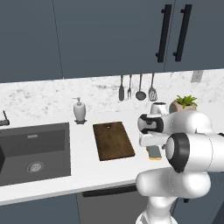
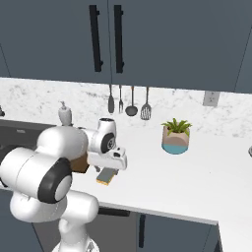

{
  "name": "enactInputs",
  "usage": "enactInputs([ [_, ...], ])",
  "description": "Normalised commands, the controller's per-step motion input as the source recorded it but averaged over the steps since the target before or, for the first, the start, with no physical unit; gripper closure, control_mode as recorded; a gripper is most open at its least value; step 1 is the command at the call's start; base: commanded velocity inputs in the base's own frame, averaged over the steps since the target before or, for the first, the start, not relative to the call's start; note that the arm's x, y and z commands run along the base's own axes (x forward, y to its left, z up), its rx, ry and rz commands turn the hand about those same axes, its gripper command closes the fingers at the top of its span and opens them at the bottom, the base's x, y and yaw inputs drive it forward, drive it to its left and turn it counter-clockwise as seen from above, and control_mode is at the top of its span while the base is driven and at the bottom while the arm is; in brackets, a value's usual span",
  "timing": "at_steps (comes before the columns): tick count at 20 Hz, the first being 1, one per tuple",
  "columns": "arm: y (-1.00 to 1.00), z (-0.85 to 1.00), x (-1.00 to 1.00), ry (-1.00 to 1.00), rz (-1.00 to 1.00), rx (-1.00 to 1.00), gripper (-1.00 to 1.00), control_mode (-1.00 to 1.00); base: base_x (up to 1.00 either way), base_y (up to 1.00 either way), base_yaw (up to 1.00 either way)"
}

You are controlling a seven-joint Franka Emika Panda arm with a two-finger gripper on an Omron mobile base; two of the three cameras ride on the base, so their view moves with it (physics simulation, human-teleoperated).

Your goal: Pick up the sponge from the counter and clean the cutting board by briefly scrubbing or pressing down on the cutting board. Once finished, release the sponge.

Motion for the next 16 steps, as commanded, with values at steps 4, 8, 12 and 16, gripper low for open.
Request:
enactInputs([
  [4, 0.0, -0.31, 0.0, 0.0, 0.0, 0.0, -1.0, -1.0, 0.0, 0.0, 0.0],
  [8, 0.02, -0.31, 0.0, 0.0, 0.0, 0.0, -1.0, -1.0, 0.0, 0.0, 0.0],
  [12, 0.05, -0.19, 0.0, 0.0, 0.0, 0.0, -1.0, -1.0, 0.0, 0.0, 0.0],
  [16, 0.0, 0.0, -0.04, -0.05, 0.0, 0.0, -1.0, -1.0, 0.0, 0.0, 0.0],
])
